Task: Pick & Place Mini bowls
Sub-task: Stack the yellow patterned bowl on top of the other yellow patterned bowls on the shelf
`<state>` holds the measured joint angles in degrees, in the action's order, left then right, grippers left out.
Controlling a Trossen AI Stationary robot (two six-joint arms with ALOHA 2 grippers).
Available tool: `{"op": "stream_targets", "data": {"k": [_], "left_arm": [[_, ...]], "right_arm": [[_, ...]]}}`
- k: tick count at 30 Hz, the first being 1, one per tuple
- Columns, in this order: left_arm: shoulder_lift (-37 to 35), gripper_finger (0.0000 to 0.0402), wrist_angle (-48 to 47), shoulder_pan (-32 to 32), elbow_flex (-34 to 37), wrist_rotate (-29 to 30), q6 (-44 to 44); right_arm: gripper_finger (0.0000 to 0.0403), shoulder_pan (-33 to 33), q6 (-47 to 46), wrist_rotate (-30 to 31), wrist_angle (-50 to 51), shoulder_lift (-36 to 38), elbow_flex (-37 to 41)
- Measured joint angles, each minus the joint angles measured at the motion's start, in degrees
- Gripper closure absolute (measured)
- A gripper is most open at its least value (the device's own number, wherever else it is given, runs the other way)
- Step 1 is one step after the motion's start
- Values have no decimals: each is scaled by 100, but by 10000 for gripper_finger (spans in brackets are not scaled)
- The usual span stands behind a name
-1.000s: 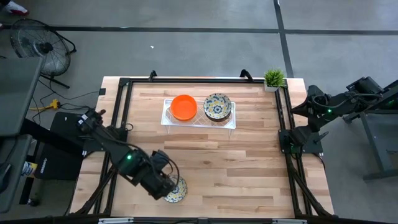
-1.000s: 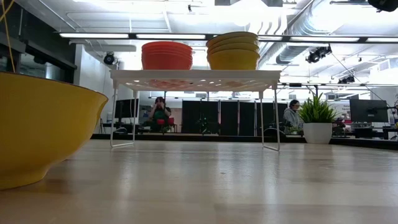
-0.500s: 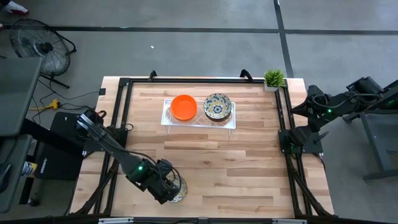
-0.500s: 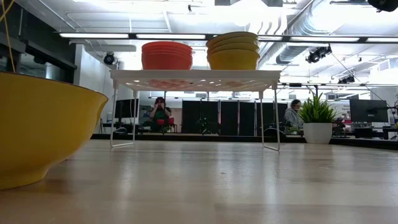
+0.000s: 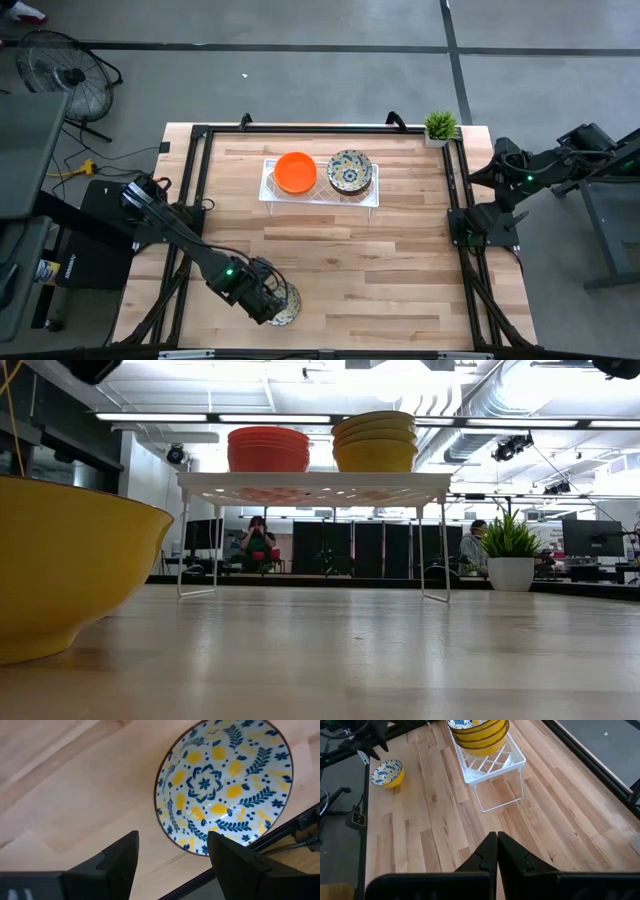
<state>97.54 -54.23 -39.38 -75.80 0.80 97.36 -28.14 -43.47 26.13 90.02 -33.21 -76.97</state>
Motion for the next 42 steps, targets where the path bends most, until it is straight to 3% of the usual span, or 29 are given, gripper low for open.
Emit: {"op": "stream_targets", "data": {"k": [14, 20, 25, 31, 39, 42], "left_arm": [[22, 170, 542, 250, 633, -97, -86], [22, 170, 1386, 306, 1072, -166, -160], [22, 179, 1514, 306, 1228, -133, -109], [22, 248, 1527, 299, 1228, -136, -133], [22, 378, 1641, 304, 1228, 123, -179], [12, 389, 1847, 324, 1216, 367, -214]], "right_arm": [[403, 0, -137, -66, 0, 0, -2], [403, -1, -150, -108, 0, 0, -1], [403, 0, -150, -94, 0, 0, -2], [403, -1, -150, -59, 0, 0, 0], [402, 0, -122, -122, 0, 0, 0], [402, -1, -109, -134, 0, 0, -2]]}}
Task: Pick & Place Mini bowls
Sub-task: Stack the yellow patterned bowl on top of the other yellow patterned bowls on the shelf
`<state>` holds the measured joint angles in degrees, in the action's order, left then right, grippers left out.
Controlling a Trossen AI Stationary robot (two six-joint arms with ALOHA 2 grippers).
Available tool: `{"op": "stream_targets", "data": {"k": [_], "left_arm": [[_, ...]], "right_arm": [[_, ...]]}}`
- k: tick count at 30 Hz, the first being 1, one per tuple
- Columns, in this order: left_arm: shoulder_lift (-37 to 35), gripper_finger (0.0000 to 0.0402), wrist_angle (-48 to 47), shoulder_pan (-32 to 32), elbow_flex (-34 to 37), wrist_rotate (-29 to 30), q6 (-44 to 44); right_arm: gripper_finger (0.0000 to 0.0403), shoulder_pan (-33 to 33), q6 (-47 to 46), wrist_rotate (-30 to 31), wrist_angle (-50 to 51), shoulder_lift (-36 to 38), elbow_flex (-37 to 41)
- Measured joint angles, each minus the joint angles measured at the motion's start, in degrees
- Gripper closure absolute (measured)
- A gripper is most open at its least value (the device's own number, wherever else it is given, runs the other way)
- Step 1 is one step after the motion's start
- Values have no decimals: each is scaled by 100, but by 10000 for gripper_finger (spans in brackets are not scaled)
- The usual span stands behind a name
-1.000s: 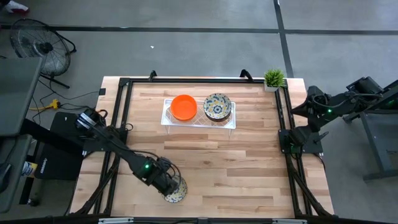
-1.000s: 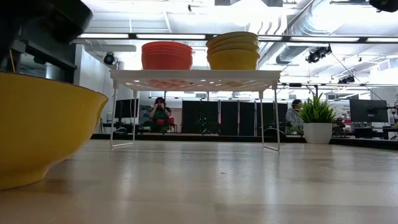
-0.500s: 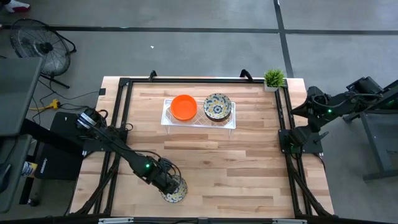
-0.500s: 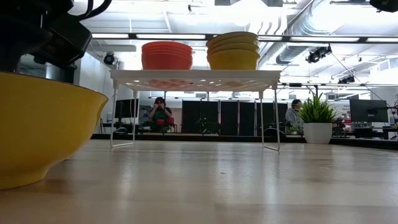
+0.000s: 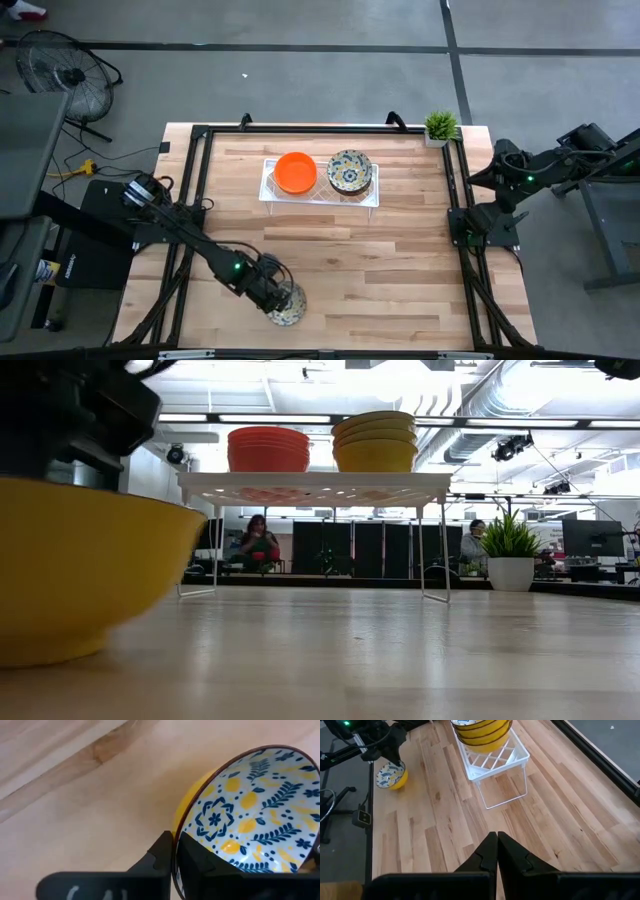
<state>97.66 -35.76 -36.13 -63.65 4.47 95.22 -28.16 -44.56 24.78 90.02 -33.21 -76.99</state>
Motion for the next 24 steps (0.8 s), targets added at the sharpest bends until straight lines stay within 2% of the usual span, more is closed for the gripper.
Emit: {"op": "stream_targets", "data": {"k": [8, 14, 19, 24], "left_arm": [[107, 393, 624, 619, -14, 183, -511], [433, 397, 693, 1221, -430, 63, -1284], [940, 398, 689, 1636, -1101, 10, -2080], [1442, 399, 681, 1966, -1819, -40, -2756]], "right_arm": [[403, 2, -106, 40, 0, -2, 0], [403, 2, -510, 169, -53, -14, 90], [403, 2, -881, -27, -253, -15, 891], [403, -1, -1342, -367, -1244, -20, 2078]]}}
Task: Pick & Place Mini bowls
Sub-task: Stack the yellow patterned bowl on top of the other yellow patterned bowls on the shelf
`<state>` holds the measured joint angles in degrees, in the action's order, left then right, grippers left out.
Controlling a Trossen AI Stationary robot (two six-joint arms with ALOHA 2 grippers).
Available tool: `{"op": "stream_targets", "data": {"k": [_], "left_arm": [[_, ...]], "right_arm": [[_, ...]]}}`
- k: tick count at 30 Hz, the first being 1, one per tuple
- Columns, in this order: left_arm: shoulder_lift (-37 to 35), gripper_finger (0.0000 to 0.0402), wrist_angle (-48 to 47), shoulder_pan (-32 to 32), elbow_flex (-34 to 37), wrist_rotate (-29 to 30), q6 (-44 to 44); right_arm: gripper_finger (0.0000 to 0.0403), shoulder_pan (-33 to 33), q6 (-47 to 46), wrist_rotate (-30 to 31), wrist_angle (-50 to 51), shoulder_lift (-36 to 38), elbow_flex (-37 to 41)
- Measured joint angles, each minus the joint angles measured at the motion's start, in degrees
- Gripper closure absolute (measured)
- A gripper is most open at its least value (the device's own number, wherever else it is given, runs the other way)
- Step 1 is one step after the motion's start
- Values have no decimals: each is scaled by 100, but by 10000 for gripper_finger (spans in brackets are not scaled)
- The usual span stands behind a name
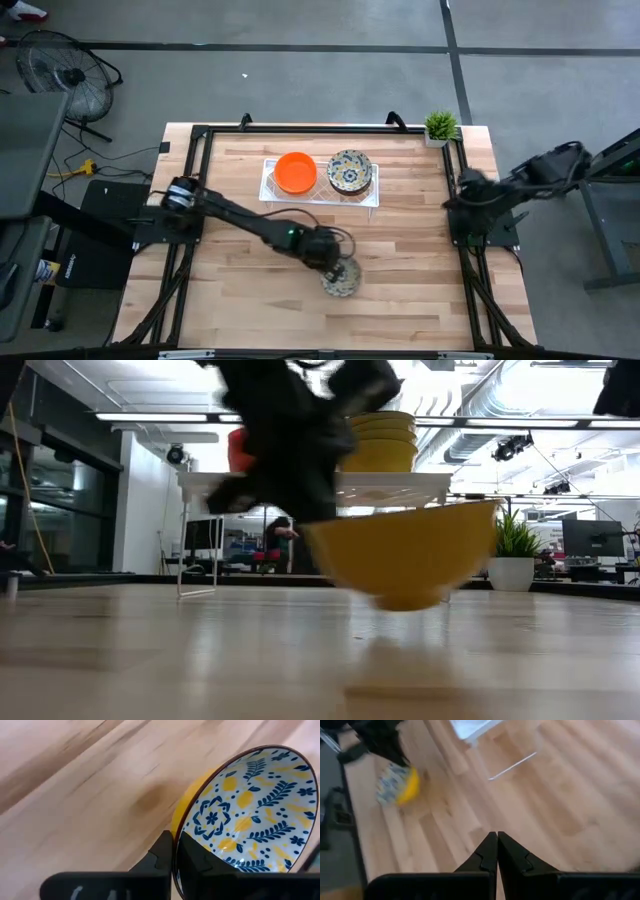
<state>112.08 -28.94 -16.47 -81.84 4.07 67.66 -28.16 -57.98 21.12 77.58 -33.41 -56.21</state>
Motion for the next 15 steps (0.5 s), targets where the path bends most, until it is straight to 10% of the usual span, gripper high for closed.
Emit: {"op": "stream_targets", "data": {"k": [15], "left_arm": [[939, 400, 113, 557, -1214, -315, -2313]], "right_arm": [[403, 0, -1321, -524, -4933, -722, 2755]]}}
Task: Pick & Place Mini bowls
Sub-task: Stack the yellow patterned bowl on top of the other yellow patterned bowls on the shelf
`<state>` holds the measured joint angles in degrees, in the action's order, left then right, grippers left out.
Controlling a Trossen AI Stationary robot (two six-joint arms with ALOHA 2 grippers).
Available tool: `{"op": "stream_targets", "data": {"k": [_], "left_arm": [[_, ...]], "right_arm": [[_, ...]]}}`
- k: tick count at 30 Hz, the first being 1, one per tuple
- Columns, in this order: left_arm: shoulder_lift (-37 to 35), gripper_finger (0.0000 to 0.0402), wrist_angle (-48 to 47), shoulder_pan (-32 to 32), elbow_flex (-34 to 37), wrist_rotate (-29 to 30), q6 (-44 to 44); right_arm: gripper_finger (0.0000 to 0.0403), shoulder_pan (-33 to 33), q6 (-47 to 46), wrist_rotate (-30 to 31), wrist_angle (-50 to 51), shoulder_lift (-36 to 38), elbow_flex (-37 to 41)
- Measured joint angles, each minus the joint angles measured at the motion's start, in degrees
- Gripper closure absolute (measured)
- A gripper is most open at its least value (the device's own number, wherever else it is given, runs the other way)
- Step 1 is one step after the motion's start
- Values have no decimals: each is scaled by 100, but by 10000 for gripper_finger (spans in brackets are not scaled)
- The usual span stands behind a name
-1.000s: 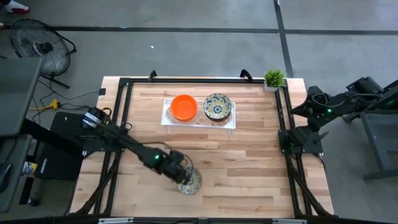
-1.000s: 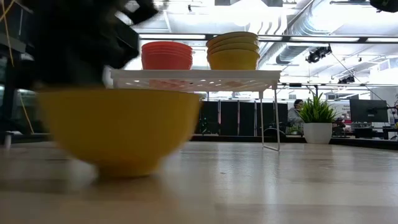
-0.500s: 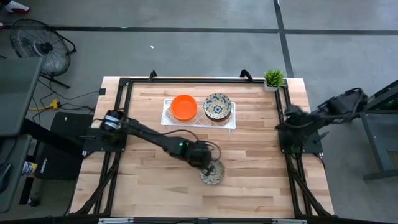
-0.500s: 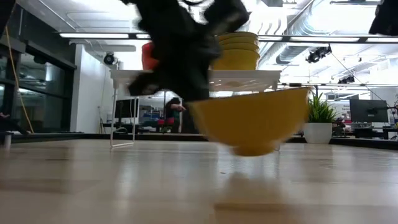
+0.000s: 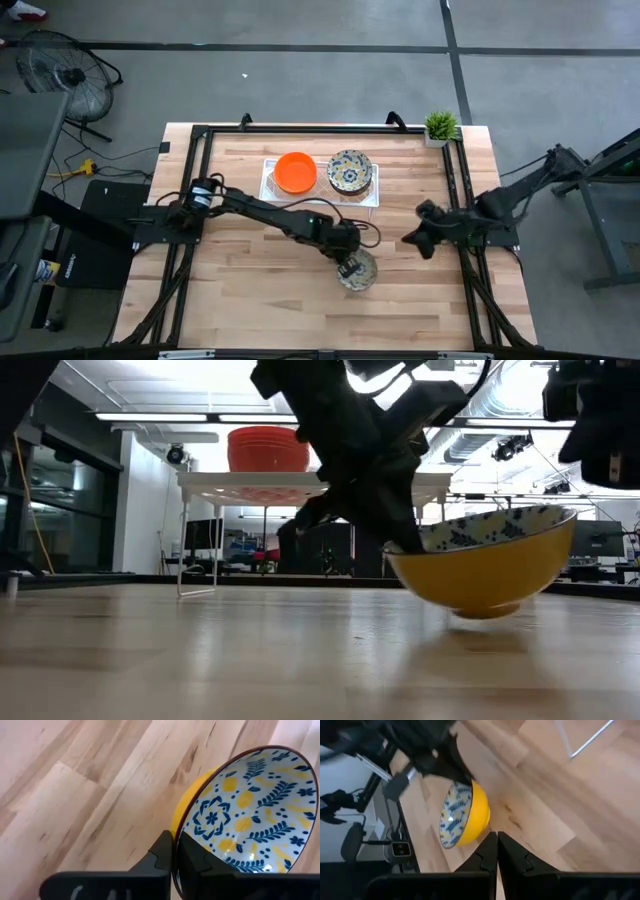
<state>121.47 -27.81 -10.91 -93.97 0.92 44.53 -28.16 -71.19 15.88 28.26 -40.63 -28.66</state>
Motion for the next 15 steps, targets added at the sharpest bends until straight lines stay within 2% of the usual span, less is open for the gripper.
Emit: {"op": "stream_targets", "data": {"k": [7, 11, 13, 15], "left_arm": [[9, 400, 190, 89, 11, 148, -663], [-125, 400, 120, 81, -63, 159, -1007], [-140, 400, 146, 38, -312, 116, -1187], [-140, 400, -222, -10, -660, 111, -1464]], "right_arm": [[403, -27, 198, -586, -896, -611, 193], [403, -140, 215, -403, -867, -612, -32], [403, -190, 249, -226, -794, -576, -161], [403, -238, 315, -84, -761, -557, -297]]}}
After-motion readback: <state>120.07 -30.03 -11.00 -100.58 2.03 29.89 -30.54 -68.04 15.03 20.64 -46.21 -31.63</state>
